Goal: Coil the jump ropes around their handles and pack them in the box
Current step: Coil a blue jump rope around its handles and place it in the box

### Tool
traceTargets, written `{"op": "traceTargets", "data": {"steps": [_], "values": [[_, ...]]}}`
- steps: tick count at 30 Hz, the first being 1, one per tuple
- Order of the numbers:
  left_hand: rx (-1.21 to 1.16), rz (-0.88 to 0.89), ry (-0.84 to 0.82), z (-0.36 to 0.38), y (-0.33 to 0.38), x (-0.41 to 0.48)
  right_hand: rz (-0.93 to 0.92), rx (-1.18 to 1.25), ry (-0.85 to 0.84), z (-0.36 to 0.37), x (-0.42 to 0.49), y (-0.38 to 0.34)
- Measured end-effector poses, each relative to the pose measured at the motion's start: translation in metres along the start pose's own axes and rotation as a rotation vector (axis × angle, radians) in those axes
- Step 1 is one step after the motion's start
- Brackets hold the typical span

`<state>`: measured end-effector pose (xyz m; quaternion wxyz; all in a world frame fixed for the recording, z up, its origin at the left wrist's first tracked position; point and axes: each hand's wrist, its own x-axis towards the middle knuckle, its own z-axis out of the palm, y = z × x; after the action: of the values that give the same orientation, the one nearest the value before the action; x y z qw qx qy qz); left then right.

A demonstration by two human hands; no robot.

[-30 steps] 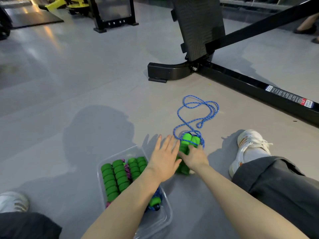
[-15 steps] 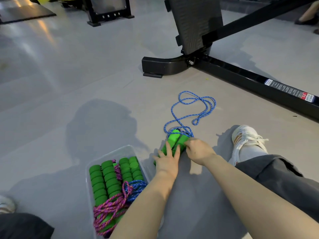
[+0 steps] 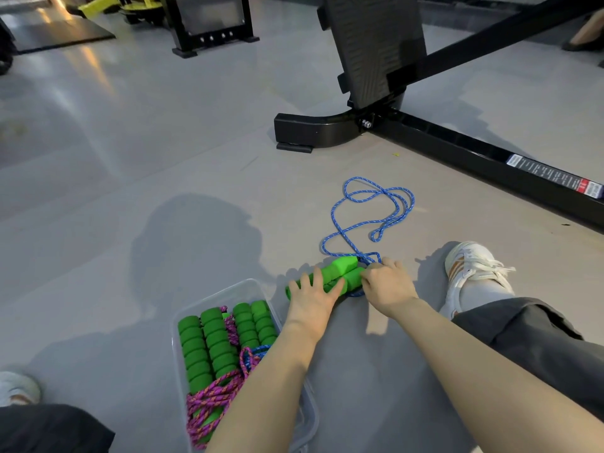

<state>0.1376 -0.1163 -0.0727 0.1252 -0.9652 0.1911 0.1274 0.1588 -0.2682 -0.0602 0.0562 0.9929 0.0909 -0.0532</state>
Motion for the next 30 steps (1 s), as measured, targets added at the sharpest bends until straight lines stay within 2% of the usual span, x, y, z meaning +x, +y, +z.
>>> {"op": "traceTargets", "data": {"steps": [2,3,5,9,13,16,18,20,23,27,30], "values": [[0.042,0.016,0.008,-0.001,-0.002,0.001,-0.052,-0.109,0.159,-0.003,0.0,-0.001],[0.066,0.029,0.023,-0.005,-0.003,0.001,-0.089,-0.111,0.174,-0.004,0.001,-0.002],[0.115,0.054,0.058,-0.006,-0.013,0.003,-0.176,-0.028,0.088,-0.007,0.006,-0.007],[0.31,0.215,0.271,-0.015,-0.05,-0.001,-0.254,0.045,-0.015,-0.025,0.013,-0.022],[0.42,0.363,0.555,-0.042,-0.107,-0.021,-0.294,0.145,0.064,-0.057,0.019,-0.037],[0.495,0.367,0.681,-0.064,-0.152,-0.048,-0.311,0.213,0.143,-0.089,0.031,-0.062],[0.53,0.352,0.719,-0.076,-0.186,-0.068,-0.309,0.345,0.186,-0.105,0.038,-0.079],[0.552,0.33,0.747,-0.088,-0.219,-0.091,-0.269,0.59,0.196,-0.123,0.042,-0.096],[0.572,0.271,0.775,-0.105,-0.258,-0.127,-0.261,0.971,0.016,-0.155,0.046,-0.123],[0.564,0.16,0.849,-0.107,-0.288,-0.159,-0.276,1.234,-0.156,-0.185,0.054,-0.154],[0.515,0.075,0.882,-0.098,-0.299,-0.174,-0.3,1.395,-0.365,-0.198,0.051,-0.166]]}}
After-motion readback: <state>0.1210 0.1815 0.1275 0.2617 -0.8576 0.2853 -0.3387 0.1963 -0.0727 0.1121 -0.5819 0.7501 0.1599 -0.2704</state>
